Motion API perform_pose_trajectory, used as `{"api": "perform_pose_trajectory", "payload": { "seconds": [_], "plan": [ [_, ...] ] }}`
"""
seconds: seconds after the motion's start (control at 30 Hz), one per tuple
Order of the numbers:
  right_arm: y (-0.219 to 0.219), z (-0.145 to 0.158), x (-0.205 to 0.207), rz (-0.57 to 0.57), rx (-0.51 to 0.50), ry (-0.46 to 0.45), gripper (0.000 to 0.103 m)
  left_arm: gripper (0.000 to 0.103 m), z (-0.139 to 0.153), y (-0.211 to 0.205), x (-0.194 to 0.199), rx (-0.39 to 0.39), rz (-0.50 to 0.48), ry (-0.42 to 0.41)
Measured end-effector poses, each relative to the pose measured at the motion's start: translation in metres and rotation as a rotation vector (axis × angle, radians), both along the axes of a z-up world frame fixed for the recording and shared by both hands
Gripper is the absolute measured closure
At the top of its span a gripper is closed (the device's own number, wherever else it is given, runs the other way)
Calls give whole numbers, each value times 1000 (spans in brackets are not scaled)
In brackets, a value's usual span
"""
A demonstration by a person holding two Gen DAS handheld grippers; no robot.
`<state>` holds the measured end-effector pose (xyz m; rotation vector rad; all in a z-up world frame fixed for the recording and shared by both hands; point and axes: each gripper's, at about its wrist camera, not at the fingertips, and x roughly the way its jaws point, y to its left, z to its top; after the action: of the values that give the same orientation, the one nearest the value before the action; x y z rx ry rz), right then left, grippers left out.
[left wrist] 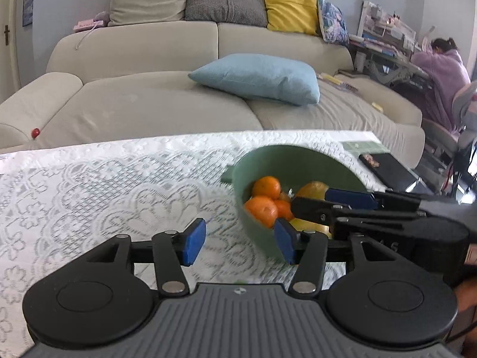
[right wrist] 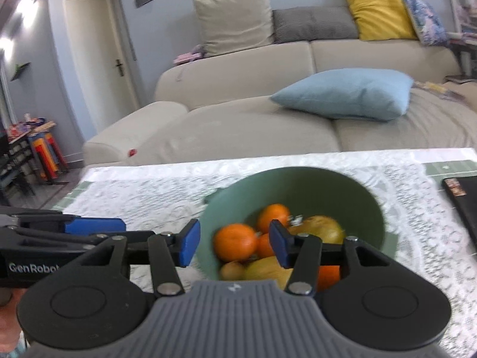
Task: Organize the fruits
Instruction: 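Move both tools back to the green cucumber beside the colander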
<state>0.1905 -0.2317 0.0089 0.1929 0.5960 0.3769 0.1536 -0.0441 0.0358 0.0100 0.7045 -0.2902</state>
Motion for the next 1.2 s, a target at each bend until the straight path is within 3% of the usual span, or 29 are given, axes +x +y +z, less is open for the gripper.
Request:
{"api": "perform_pose_trajectory", "payload": {
  "seconds": [0.17, 0.3, 0.37, 0.6, 0.73, 1.0, 1.2],
  "plan": [
    [19, -4, -5, 89, 43, 48, 53, 37, -5, 26, -11, -41, 45, 42],
    [33, -10, -6, 130, 43, 77, 50, 37, -18, 48, -19, -88, 154, 66],
    [36, -15, -5, 133, 60, 111, 45, 37, -25, 59, -24, -113, 217, 70],
    [36, -42, 9, 98, 157, 284, 45, 37, -56, 89, -33, -204, 341, 145],
    [42, -54, 13, 71, 147, 336, 43, 37, -73, 104, -41, -271, 405, 196],
    [49, -69, 18, 84, 167, 411, 43, 36, -84, 115, -55, -332, 424, 260],
    [54, -74, 18, 83, 160, 419, 42, 27, -84, 112, -65, -275, 374, 260]
  ]
}}
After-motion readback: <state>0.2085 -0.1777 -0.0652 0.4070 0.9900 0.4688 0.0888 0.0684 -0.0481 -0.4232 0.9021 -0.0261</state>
